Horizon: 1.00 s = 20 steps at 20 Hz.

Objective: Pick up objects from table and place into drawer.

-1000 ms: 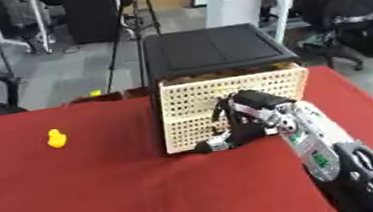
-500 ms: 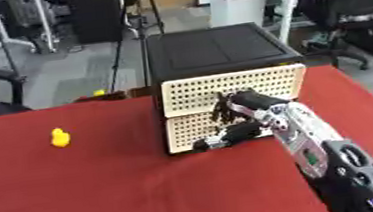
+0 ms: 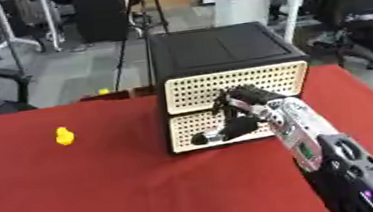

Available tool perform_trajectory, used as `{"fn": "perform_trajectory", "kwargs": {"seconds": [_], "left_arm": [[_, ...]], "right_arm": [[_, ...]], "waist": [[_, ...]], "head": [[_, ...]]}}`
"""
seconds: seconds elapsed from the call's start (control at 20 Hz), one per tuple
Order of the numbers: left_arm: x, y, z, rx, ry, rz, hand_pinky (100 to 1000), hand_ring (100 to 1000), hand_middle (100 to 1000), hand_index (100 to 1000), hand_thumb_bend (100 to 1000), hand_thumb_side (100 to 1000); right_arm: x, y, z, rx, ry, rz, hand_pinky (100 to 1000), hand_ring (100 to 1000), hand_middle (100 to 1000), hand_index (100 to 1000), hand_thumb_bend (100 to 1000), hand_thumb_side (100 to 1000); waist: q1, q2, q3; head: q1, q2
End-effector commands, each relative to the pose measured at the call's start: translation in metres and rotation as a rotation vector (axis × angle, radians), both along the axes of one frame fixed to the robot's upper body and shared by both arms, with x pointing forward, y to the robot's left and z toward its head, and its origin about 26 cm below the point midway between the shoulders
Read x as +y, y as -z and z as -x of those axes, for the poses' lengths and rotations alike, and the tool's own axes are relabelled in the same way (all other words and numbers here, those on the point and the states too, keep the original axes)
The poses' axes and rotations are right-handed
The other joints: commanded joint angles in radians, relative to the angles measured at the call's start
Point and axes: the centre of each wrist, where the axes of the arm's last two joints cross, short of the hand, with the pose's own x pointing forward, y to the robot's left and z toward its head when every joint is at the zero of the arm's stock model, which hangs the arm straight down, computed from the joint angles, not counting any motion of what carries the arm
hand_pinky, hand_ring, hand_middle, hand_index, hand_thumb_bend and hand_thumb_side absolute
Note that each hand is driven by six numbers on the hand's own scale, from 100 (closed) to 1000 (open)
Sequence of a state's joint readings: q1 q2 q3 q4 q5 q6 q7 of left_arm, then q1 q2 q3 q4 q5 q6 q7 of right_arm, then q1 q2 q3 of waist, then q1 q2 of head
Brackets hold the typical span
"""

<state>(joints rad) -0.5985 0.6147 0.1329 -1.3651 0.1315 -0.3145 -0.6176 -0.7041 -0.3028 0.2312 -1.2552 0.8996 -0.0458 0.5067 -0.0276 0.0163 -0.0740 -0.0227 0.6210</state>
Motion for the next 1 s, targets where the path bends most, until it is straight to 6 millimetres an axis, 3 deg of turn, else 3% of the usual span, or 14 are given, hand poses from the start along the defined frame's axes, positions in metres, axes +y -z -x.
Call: {"fn": "perform_trajectory", "kwargs": {"seconds": [0.05,0.6,0.75,1.0], "left_arm": [[0.002,-0.013,0.003,-0.036,0.003,-0.009,222,412,397,633,100,740],[0.004,-0.003,0.007,-0.014,0.005,0.007,220,411,397,633,100,748],[0.006,-0.001,0.009,-0.005,0.004,0.016,225,411,397,633,100,753],[0.01,0.003,0.015,0.015,-0.007,0.018,224,410,396,632,100,762]], "right_arm": [[-0.003,-0.014,-0.005,-0.045,0.015,0.005,361,681,710,757,857,896],[-0.02,-0.004,-0.01,-0.039,0.082,0.03,364,680,703,752,846,899],[-0.022,-0.005,-0.007,-0.056,0.073,0.034,362,650,622,730,843,896],[-0.027,-0.013,0.008,-0.095,0.02,0.014,343,606,586,714,842,869]], "waist": [[0.006,-0.009,0.006],[0.015,-0.018,0.045],[0.013,-0.019,0.047],[0.003,-0.019,0.039]], "head": [[-0.003,-0.01],[-0.003,-0.006],[-0.003,-0.006],[-0.003,-0.005]]}}
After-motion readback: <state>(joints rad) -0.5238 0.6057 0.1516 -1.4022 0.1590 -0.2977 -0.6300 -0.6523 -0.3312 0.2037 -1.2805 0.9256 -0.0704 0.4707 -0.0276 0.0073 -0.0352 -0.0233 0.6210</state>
